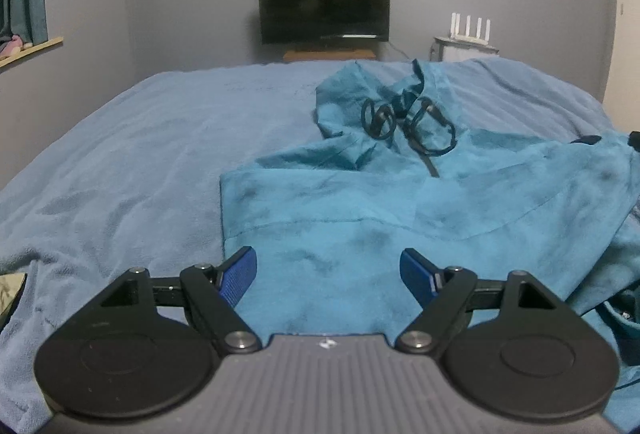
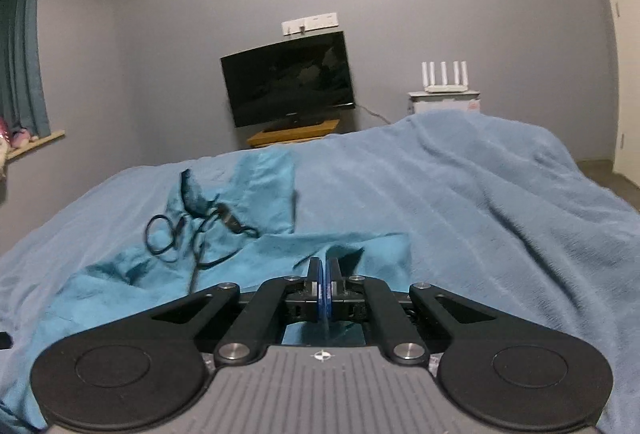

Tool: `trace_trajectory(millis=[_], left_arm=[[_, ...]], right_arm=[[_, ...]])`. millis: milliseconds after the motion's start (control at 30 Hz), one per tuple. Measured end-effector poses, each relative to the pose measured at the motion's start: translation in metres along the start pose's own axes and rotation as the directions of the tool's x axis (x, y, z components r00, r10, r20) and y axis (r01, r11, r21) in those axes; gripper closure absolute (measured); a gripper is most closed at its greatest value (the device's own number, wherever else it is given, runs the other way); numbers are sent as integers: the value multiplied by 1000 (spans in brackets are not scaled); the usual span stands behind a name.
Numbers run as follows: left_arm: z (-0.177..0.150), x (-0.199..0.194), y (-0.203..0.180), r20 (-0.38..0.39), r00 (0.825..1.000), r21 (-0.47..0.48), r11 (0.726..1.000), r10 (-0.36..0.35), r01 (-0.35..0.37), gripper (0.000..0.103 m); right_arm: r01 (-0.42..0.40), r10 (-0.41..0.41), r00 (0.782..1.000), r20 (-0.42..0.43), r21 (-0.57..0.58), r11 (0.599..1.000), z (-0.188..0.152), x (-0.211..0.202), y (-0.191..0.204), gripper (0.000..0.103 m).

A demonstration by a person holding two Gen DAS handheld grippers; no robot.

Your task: Fold large clothes

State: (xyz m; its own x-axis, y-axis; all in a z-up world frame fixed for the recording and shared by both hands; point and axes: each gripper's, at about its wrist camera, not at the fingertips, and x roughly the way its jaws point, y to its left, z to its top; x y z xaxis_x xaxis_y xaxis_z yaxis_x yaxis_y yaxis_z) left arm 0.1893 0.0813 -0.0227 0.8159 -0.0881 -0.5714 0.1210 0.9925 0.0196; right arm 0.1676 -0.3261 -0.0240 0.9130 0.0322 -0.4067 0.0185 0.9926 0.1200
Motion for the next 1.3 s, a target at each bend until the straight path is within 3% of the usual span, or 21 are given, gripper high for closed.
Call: trace_trajectory(millis=[100, 200, 300, 333, 467, 667, 767, 833, 933, 1100, 1167, 1267, 1300], left_arm=[[-5, 14, 1, -58, 998, -4, 1000, 2, -2, 25], [-13, 31, -1, -137, 990, 12, 1000, 18, -17, 25], [-18, 42, -2, -179, 983, 28, 999, 29, -24, 25], [-19, 43, -3, -182, 983, 32, 999, 30, -24, 25], [-21, 49, -6, -185, 982, 45, 999, 26, -18, 25], [-30, 69, -6, -243, 969, 57, 998, 46, -34, 25], [-35, 79, -10, -247, 965, 108, 992, 86, -61, 19], [-37, 84, -10, -252, 962, 125, 989, 107, -77, 13], [-37, 87, -7, -259, 960, 110, 991, 106, -79, 12], [-38, 87, -5, -259, 960, 106, 991, 108, -83, 11], [-38, 88, -4, -262, 959, 95, 992, 104, -81, 10], [-39, 90, -2, -265, 959, 83, 993, 104, -85, 6], [-40, 91, 0, -267, 958, 77, 993, 108, -91, 3]], right_arm=[[60, -64, 996, -66, -63, 996, -14, 19, -2, 100], [116, -118, 977, -177, -24, 993, -33, 42, -13, 94], [142, -131, 968, -216, 35, 989, -40, 49, -22, 72], [127, -111, 972, -205, 66, 990, -37, 47, -25, 58], [62, -36, 979, -203, 120, 991, -35, 50, -23, 43], [77, -81, 944, -320, -25, 997, -61, 79, -12, 42], [114, -164, 932, -322, -171, 979, -75, 83, -1, 41], [151, -215, 927, -306, -220, 964, -81, 86, 6, 33], [187, -233, 921, -312, -169, 968, -80, 85, -2, 33], [188, -204, 960, -191, -98, 977, -68, 64, -3, 37], [190, -212, 953, -216, -118, 975, -70, 66, -1, 37], [194, -231, 922, -312, -145, 970, -87, 76, -4, 29], [195, -231, 923, -308, -143, 970, -91, 75, -6, 27]])
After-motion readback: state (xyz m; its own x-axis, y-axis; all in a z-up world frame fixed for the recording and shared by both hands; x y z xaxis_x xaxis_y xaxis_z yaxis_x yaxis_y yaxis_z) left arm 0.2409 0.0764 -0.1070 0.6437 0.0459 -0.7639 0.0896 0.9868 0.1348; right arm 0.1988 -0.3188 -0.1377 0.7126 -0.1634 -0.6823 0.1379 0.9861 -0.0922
